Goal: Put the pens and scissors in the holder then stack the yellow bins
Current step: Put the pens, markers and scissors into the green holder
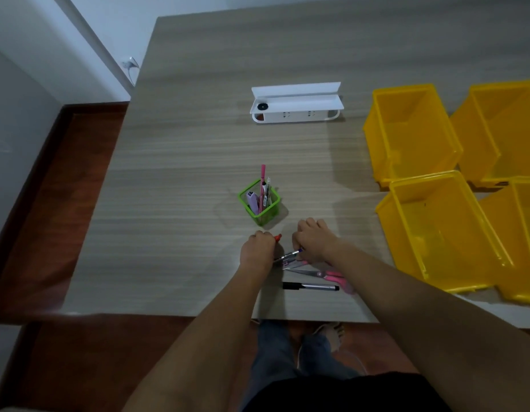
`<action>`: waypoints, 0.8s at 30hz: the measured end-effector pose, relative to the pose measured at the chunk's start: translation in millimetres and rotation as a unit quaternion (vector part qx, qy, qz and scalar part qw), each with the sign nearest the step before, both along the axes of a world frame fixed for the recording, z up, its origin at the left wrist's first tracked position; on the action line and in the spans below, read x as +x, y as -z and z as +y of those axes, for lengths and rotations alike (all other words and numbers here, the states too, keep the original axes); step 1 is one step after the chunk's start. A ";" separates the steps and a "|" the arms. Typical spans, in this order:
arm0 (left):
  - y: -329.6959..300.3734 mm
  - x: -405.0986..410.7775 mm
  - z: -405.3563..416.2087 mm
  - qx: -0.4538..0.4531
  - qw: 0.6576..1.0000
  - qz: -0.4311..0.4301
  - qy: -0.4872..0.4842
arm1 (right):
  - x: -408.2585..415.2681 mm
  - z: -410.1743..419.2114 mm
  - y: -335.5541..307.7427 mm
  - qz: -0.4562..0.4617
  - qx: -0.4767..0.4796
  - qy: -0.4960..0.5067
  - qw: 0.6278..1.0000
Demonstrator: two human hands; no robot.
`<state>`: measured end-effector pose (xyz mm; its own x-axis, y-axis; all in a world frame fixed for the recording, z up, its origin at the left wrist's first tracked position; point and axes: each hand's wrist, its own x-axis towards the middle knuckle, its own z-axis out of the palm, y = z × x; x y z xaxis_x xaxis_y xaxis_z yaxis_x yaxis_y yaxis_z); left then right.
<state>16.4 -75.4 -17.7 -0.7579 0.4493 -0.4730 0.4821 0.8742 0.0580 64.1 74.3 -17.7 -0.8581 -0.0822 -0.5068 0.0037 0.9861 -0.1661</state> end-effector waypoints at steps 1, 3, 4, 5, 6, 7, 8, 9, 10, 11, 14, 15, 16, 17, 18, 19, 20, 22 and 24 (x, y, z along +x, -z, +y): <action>0.1 -1.1 -0.9 0.005 1.000 -0.001 -0.006 | -0.7 1.9 0.0 -0.008 -0.008 0.001 1.000; -2.1 -2.9 -2.3 0.022 0.999 -0.007 -0.026 | -1.0 6.6 2.1 -0.008 -0.053 0.027 0.998; -2.8 -3.8 -3.5 0.040 0.998 -0.012 -0.041 | 0.6 9.6 2.3 -0.001 -0.082 0.051 0.995; -3.8 -4.7 -4.8 0.059 0.996 -0.013 -0.059 | 2.2 12.8 0.7 0.007 -0.111 0.078 0.991; -7.2 -5.4 -4.2 0.077 0.994 -0.012 -0.070 | 3.2 17.1 -1.1 0.015 -0.152 0.111 0.982; -10.4 -6.6 -2.7 0.093 0.992 -0.016 -0.079 | 3.1 22.3 -3.9 0.016 -0.223 0.165 0.961; -12.5 -6.0 -2.0 0.114 0.990 -0.016 -0.084 | 6.4 25.5 -6.8 0.013 -0.315 0.234 0.920; -26.9 -2.3 2.6 0.142 0.986 -0.005 -0.081 | 14.1 32.4 -23.5 0.028 -0.396 0.295 0.869; -31.9 -1.8 6.1 0.162 0.983 -0.003 -0.083 | 18.1 36.7 -30.0 0.028 -0.463 0.355 0.812; -33.0 -2.9 9.7 0.181 0.979 -0.009 -0.091 | 20.7 40.7 -33.7 0.024 -0.505 0.403 0.763; -38.6 -3.2 17.5 0.247 0.962 -0.017 -0.110 | 25.2 50.8 -47.0 0.043 -0.528 0.459 0.713; -37.9 -3.2 19.7 0.266 0.957 -0.023 -0.113 | 23.0 53.3 -51.0 0.056 -0.513 0.456 0.725; -41.3 -4.8 23.2 0.285 0.951 -0.025 -0.120 | 17.5 57.8 -54.7 0.070 -0.493 0.444 0.745; -44.3 -6.9 26.9 0.307 0.942 -0.032 -0.133 | 12.0 61.2 -57.8 0.075 -0.477 0.436 0.759; -54.1 -9.6 31.9 0.336 0.929 -0.036 -0.148 | 5.8 64.7 -66.2 0.080 -0.474 0.430 0.764; -63.9 -13.8 36.5 0.362 0.917 -0.035 -0.162 | -0.7 68.7 -74.4 0.084 -0.475 0.425 0.766; -74.9 -19.7 40.9 0.383 0.908 -0.028 -0.166 | -8.1 72.5 -82.4 0.091 -0.476 0.422 0.766; -94.9 -32.5 46.2 0.412 0.897 -0.013 -0.163 | -22.1 77.5 -98.3 0.105 -0.474 0.414 0.770; -112.9 -45.6 45.5 0.436 0.885 0.000 -0.161 | -34.3 77.7 -111.4 0.128 -0.477 0.405 0.770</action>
